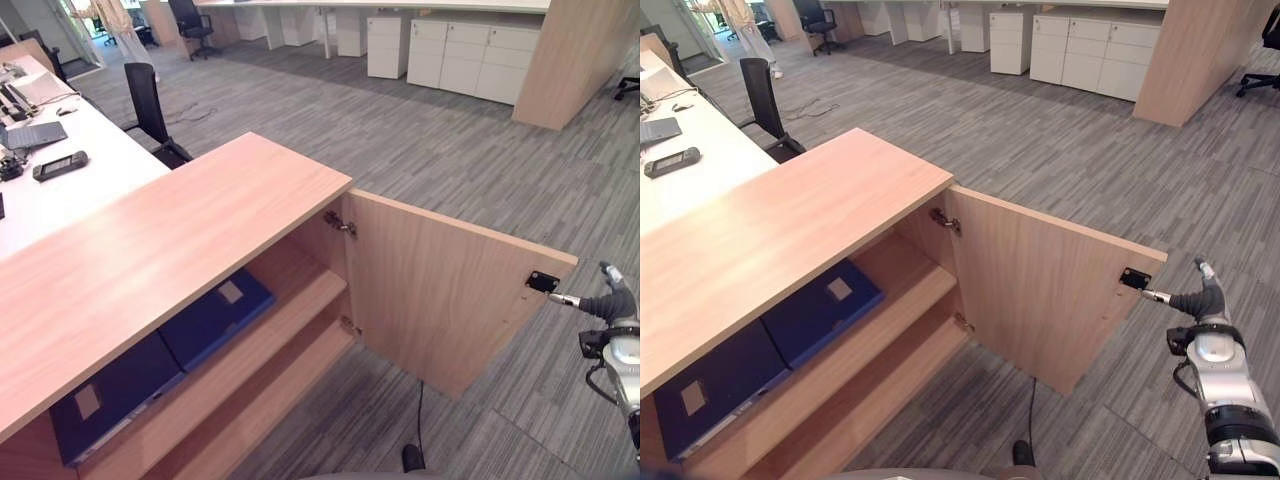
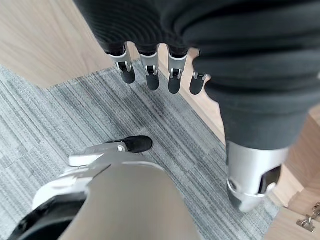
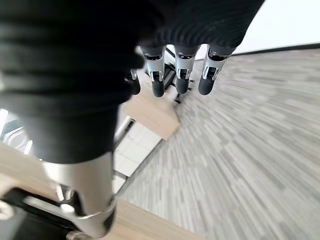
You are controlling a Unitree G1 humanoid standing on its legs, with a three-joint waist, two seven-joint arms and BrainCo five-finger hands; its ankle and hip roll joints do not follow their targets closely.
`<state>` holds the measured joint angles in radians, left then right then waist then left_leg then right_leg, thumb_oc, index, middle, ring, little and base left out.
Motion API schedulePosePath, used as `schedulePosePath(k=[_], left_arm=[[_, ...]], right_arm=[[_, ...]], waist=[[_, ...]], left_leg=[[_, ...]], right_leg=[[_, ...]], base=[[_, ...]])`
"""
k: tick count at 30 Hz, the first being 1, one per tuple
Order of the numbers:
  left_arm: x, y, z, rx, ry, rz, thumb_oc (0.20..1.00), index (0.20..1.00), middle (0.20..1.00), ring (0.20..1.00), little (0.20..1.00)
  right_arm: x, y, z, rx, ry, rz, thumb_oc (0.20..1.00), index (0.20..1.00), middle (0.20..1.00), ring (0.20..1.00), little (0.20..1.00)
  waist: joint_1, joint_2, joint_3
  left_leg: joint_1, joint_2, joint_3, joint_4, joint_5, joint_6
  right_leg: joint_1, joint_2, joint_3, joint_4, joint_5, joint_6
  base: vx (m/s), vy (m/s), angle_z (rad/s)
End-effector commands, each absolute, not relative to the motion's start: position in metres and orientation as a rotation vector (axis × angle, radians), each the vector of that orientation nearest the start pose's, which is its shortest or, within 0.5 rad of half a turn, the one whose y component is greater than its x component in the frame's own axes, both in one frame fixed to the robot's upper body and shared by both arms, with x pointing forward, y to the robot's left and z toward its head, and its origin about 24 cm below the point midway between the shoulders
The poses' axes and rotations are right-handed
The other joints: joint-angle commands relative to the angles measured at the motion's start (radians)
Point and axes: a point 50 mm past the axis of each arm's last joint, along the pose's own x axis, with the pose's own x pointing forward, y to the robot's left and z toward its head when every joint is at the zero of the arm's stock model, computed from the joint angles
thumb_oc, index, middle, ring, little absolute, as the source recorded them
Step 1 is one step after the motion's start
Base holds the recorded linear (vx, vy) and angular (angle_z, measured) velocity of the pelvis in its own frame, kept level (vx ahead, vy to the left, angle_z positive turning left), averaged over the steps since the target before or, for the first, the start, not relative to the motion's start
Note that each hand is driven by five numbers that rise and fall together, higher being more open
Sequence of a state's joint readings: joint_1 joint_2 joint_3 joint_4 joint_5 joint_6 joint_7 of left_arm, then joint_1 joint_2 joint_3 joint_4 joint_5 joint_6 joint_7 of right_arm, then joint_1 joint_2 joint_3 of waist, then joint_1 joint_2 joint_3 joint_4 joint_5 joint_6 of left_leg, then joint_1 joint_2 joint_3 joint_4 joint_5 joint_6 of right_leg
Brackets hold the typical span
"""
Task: Put the empty folder in the office cabinet
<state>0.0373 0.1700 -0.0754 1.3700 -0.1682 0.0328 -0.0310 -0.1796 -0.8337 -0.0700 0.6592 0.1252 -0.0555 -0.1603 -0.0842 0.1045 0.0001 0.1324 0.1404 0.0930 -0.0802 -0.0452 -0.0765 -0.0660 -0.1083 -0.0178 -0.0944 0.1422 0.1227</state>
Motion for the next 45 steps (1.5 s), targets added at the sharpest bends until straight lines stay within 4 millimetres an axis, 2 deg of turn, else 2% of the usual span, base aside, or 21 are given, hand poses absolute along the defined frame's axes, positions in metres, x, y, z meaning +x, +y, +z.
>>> schedulePosePath(k=[1,11,16,21,22,24,25,27,30,32,35,37,40,45], left_arm=[[0.031,0.24,-0.171,0.099,1.465,0.193,1.0,1.0,1.0,1.0,1.0],[0.038,0.241,-0.17,0.124,1.454,0.178,1.0,1.0,1.0,1.0,1.0],[0.038,0.241,-0.17,0.121,1.456,0.186,1.0,1.0,1.0,1.0,1.0],[0.036,0.238,-0.171,0.108,1.46,0.182,1.0,1.0,1.0,1.0,1.0],[0.035,0.238,-0.171,0.107,1.46,0.182,1.0,1.0,1.0,1.0,1.0],[0.036,0.236,-0.171,0.1,1.458,0.178,1.0,1.0,1.0,1.0,1.0],[0.035,0.236,-0.171,0.1,1.459,0.178,1.0,1.0,1.0,1.0,1.0],[0.035,0.234,-0.172,0.089,1.458,0.17,1.0,1.0,1.0,1.0,1.0],[0.041,0.232,-0.172,0.09,1.427,0.14,1.0,1.0,1.0,1.0,1.0],[0.042,0.232,-0.172,0.093,1.423,0.126,1.0,1.0,1.0,1.0,1.0],[0.039,0.235,-0.171,0.088,1.424,0.122,1.0,1.0,1.0,1.0,1.0],[0.038,0.235,-0.171,0.085,1.426,0.117,1.0,1.0,1.0,1.0,1.0],[0.04,0.234,-0.171,0.08,1.42,0.104,1.0,1.0,1.0,1.0,1.0],[0.044,0.23,-0.172,0.094,1.413,0.076,1.0,1.0,1.0,1.0,1.0]], right_arm=[[0.27,-0.373,0.087,-0.658,0.14,-0.433,1.0,1.0,1.0,1.0,1.0],[0.292,-0.36,0.104,-0.644,0.081,-0.374,1.0,1.0,1.0,1.0,1.0],[0.303,-0.341,0.103,-0.628,0.064,-0.283,1.0,1.0,1.0,1.0,1.0],[0.31,-0.31,0.081,-0.601,0.107,-0.123,1.0,1.0,1.0,1.0,1.0],[0.31,-0.31,0.081,-0.601,0.107,-0.122,1.0,1.0,1.0,1.0,1.0],[0.309,-0.28,0.058,-0.602,0.151,0.013,1.0,1.0,1.0,1.0,1.0],[0.309,-0.28,0.058,-0.602,0.151,0.013,1.0,1.0,1.0,1.0,1.0],[0.302,-0.257,0.038,-0.657,0.21,0.153,1.0,1.0,1.0,1.0,1.0],[0.288,-0.246,0.002,-0.833,0.395,0.353,1.0,1.0,1.0,1.0,1.0],[0.284,-0.243,-0.001,-0.889,0.433,0.443,1.0,1.0,1.0,1.0,1.0],[0.275,-0.224,0.001,-0.928,0.444,0.673,1.0,1.0,1.0,1.0,1.0],[0.27,-0.204,0.006,-0.868,0.415,0.813,1.0,1.0,1.0,1.0,1.0],[0.26,-0.175,0.01,-0.68,0.384,0.962,1.0,1.0,1.0,1.0,1.0],[0.251,-0.146,0.007,-0.345,0.39,1.023,1.0,1.0,1.0,1.0,1.0]], waist=[[0.025,-0.117,-0.055],[0.039,-0.124,-0.058],[0.045,-0.124,-0.057],[0.052,-0.122,-0.056],[0.051,-0.122,-0.056],[0.053,-0.122,-0.056],[0.053,-0.122,-0.056],[0.053,-0.122,-0.053],[0.057,-0.128,-0.046],[0.058,-0.131,-0.041],[0.06,-0.135,-0.036],[0.061,-0.136,-0.035],[0.067,-0.139,-0.036],[0.077,-0.145,-0.042]], left_leg=[[-0.047,-0.047,-0.023,-0.007,0.019,-0.008],[-0.044,-0.049,-0.029,-0.007,0.016,-0.008],[-0.045,-0.049,-0.031,-0.007,0.017,-0.009],[-0.045,-0.049,-0.034,-0.007,0.02,-0.01],[-0.046,-0.049,-0.034,-0.007,0.02,-0.01],[-0.044,-0.048,-0.035,-0.007,0.021,-0.01],[-0.044,-0.048,-0.035,-0.007,0.021,-0.01],[-0.044,-0.047,-0.038,-0.007,0.022,-0.011],[-0.048,-0.044,-0.044,-0.007,0.026,-0.013],[-0.05,-0.044,-0.047,-0.007,0.028,-0.014],[-0.053,-0.043,-0.051,-0.007,0.03,-0.016],[-0.053,-0.043,-0.05,-0.007,0.03,-0.017],[-0.052,-0.042,-0.051,-0.006,0.031,-0.018],[-0.052,-0.041,-0.051,-0.005,0.033,-0.019]], right_leg=[[0.059,0.04,-0.041,0.01,-0.107,0.016],[0.066,0.037,-0.047,0.007,-0.109,0.019],[0.067,0.036,-0.048,0.007,-0.11,0.018],[0.07,0.036,-0.049,0.007,-0.112,0.015],[0.07,0.036,-0.049,0.007,-0.112,0.015],[0.072,0.037,-0.048,0.007,-0.114,0.012],[0.072,0.037,-0.048,0.007,-0.114,0.012],[0.071,0.039,-0.051,0.007,-0.114,0.011],[0.074,0.041,-0.055,0.007,-0.116,0.009],[0.073,0.04,-0.059,0.007,-0.116,0.009],[0.073,0.038,-0.061,0.007,-0.116,0.009],[0.072,0.038,-0.06,0.007,-0.115,0.01],[0.073,0.036,-0.063,0.007,-0.115,0.011],[0.072,0.036,-0.064,0.008,-0.111,0.01]], base=[[0.02,0.004,-0.07],[0.01,0.0,0.0],[0.0,0.0,0.0],[0.0,0.0,0.0],[0.0,0.0,0.0],[0.0,-0.007,-0.02],[0.0,-0.011,-0.05],[-0.01,-0.007,-0.09],[-0.02,-0.01,-0.08],[-0.03,-0.007,-0.07],[-0.01,0.0,-0.01],[0.0,0.0,0.0],[0.0,0.0,0.0],[0.0,0.01,-0.04]])
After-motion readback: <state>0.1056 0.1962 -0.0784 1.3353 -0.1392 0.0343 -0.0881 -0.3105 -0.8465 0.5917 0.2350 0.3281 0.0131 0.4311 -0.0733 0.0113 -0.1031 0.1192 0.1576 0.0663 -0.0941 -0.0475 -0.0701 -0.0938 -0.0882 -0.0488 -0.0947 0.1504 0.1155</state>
